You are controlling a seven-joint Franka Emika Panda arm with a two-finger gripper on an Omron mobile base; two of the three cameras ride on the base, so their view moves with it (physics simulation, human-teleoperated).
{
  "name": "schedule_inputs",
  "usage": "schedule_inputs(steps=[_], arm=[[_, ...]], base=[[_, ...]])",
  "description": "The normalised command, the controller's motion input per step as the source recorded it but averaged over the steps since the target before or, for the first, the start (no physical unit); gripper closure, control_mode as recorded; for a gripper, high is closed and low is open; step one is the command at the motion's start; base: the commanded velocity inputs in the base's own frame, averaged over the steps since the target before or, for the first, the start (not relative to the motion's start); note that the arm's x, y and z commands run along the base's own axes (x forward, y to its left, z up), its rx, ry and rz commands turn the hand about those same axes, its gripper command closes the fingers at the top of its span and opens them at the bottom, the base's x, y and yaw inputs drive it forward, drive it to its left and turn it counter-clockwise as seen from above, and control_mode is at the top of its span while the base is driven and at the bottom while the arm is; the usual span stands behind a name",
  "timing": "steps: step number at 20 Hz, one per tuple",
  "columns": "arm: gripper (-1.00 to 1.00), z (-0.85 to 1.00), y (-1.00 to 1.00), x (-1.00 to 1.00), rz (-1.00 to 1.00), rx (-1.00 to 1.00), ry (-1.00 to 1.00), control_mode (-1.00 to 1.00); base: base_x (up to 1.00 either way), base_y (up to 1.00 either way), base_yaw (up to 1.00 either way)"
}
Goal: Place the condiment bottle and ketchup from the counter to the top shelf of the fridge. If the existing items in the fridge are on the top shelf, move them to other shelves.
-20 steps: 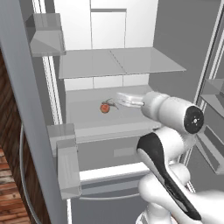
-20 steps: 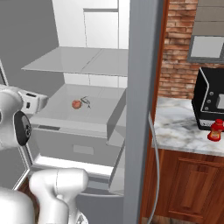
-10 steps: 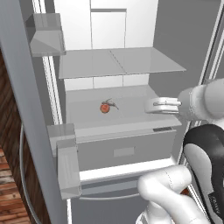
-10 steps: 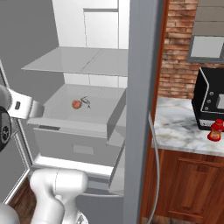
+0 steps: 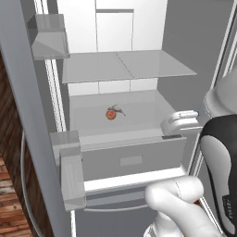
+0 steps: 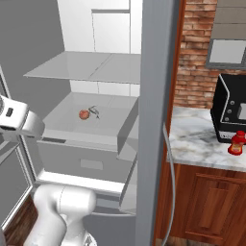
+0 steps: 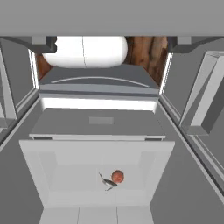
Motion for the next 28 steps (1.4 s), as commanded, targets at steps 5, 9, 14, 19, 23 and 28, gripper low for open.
schedule_inputs(steps=[5, 9, 14, 19, 23, 28], arm=[[-1.00, 0.00, 0.00, -0.08, 0.00, 0.00, 0.00, -1.00], [-1.00, -0.07, -0.05, -0.08, 0.00, 0.00, -0.01, -1.00], [-1.00, -0.45, 0.00, 0.00, 0.00, -0.06, 0.00, -1.00], [-1.00, -0.36, -0.01, 0.00, 0.00, -0.04, 0.00, -1.00], [-1.00, -0.01, 0.00, -0.05, 0.00, 0.00, -0.01, -1.00], [-1.00, 0.00, -0.02, -0.30, 0.00, 0.00, -0.02, -1.00]], base=[[0.00, 0.00, 0.00], [0.00, 0.00, 0.00], [0.00, 0.00, 0.00], [0.00, 0.00, 0.00], [0.00, 0.00, 0.00], [0.00, 0.00, 0.00]])
